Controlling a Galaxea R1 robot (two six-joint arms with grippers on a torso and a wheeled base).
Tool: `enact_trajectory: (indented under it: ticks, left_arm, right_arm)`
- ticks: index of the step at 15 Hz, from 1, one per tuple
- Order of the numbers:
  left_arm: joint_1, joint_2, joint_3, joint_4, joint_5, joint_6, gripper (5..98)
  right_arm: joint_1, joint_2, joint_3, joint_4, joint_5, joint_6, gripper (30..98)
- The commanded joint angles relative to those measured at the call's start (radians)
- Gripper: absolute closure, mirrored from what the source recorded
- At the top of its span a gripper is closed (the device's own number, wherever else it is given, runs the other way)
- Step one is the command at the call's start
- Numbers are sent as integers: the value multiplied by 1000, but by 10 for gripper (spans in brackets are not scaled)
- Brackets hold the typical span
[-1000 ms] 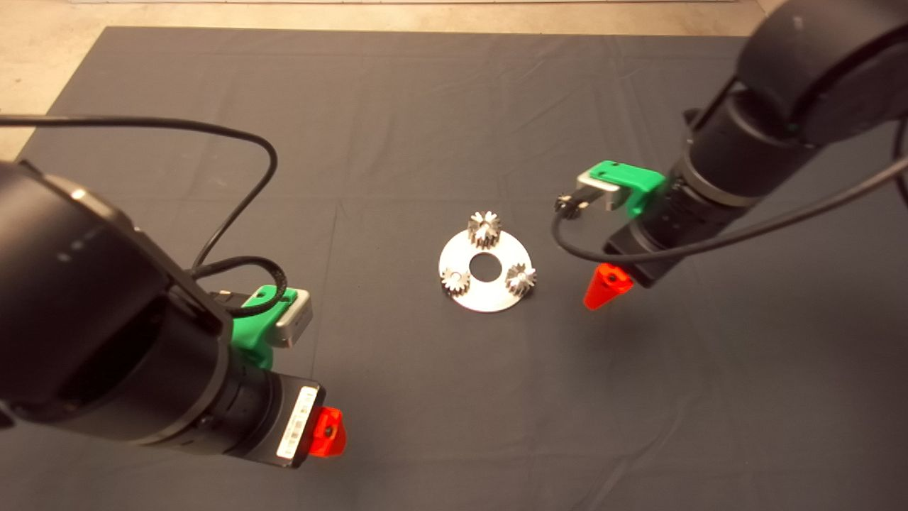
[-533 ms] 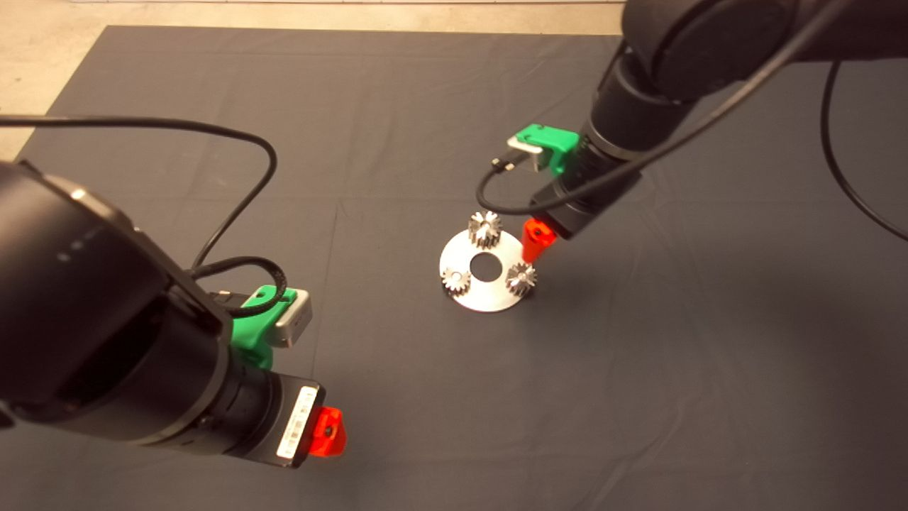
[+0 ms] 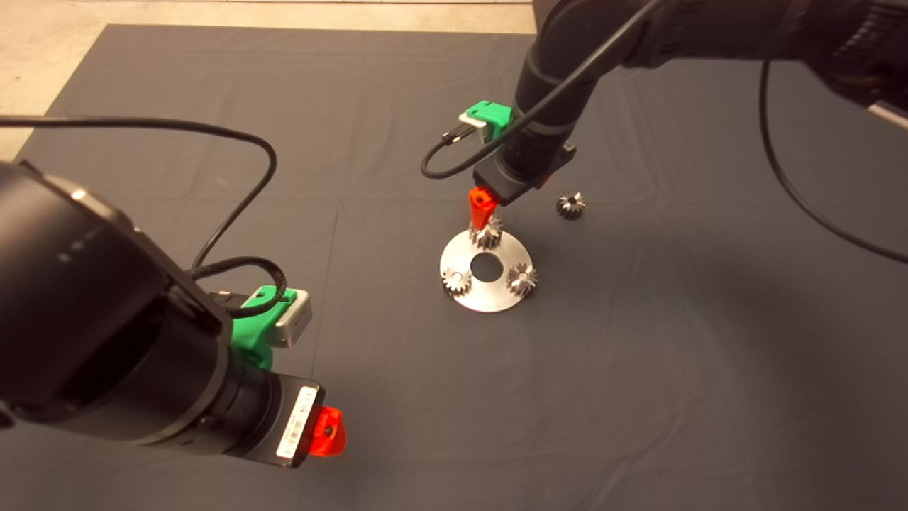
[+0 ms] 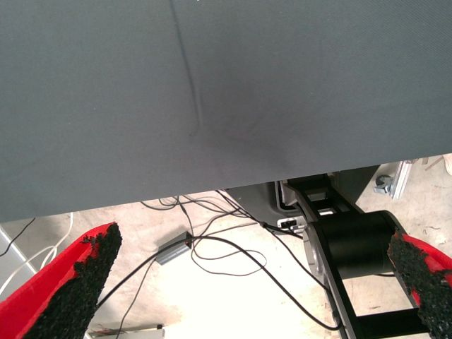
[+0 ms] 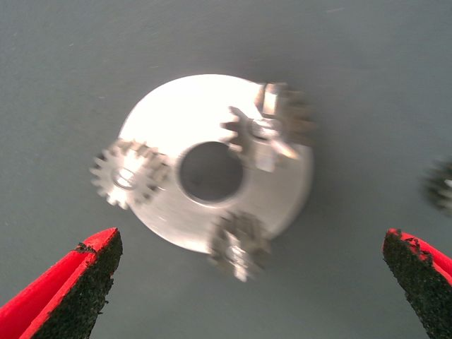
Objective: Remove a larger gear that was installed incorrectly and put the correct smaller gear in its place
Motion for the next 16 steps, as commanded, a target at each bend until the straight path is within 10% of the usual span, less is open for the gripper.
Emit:
enact_trajectory:
  ticks: [1, 16]
  left_arm:
    - [-13, 2, 15, -20, 132, -4, 54]
    - [-13, 8, 15, -20, 132, -3, 54]
  right_arm:
    - [-20, 30, -67, -68, 1, -22, 308]
    - [-72, 58, -177, -109, 1, -25, 308]
